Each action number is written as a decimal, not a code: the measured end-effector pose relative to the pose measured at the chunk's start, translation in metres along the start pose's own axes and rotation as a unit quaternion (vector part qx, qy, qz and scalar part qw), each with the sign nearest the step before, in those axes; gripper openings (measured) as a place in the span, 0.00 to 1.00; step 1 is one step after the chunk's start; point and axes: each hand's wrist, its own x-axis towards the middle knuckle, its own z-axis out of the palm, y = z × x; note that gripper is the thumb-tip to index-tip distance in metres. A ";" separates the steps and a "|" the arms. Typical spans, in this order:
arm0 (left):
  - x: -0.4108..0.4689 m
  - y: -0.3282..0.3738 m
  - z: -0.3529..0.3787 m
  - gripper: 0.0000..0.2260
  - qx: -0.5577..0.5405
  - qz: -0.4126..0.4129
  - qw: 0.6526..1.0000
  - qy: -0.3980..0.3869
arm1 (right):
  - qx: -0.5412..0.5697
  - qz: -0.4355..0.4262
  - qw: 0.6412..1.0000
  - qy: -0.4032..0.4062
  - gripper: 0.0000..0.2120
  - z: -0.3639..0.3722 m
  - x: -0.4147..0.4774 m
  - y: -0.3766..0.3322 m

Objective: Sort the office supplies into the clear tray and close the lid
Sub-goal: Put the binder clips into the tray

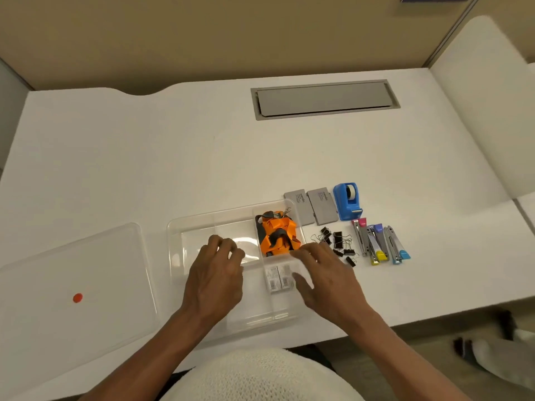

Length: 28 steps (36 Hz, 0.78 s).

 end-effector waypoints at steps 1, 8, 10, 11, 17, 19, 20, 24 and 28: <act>0.005 0.006 -0.002 0.13 -0.007 0.009 1.000 0.008 | 0.002 0.041 0.999 0.027 0.19 -0.006 -0.001 0.008; 0.069 0.069 -0.006 0.12 0.020 0.172 0.985 0.010 | -0.039 0.243 0.968 0.057 0.28 -0.014 -0.004 0.064; 0.089 0.091 -0.004 0.18 0.024 0.190 0.981 -0.014 | -0.055 0.244 0.968 0.029 0.30 -0.008 -0.004 0.071; 0.098 0.102 -0.002 0.20 0.033 0.204 0.978 -0.028 | -0.063 0.243 0.968 0.014 0.31 -0.004 -0.003 0.073; 0.133 0.155 0.009 0.24 0.080 0.223 0.966 -0.105 | -0.079 0.231 0.970 -0.016 0.35 0.016 -0.001 0.080; 0.138 0.164 0.015 0.24 0.086 0.202 0.967 -0.127 | -0.072 0.231 0.970 -0.017 0.33 0.021 0.001 0.082; 0.138 0.167 0.018 0.24 0.081 0.192 0.968 -0.137 | -0.065 0.233 0.970 -0.019 0.32 0.023 0.002 0.084; 0.137 0.174 0.031 0.22 0.066 0.159 0.972 -0.160 | -0.034 0.244 0.969 -0.026 0.27 0.030 0.009 0.089; 0.134 0.178 0.042 0.23 0.051 0.132 0.976 -0.165 | 0.026 0.256 0.966 -0.022 0.26 0.035 0.013 0.094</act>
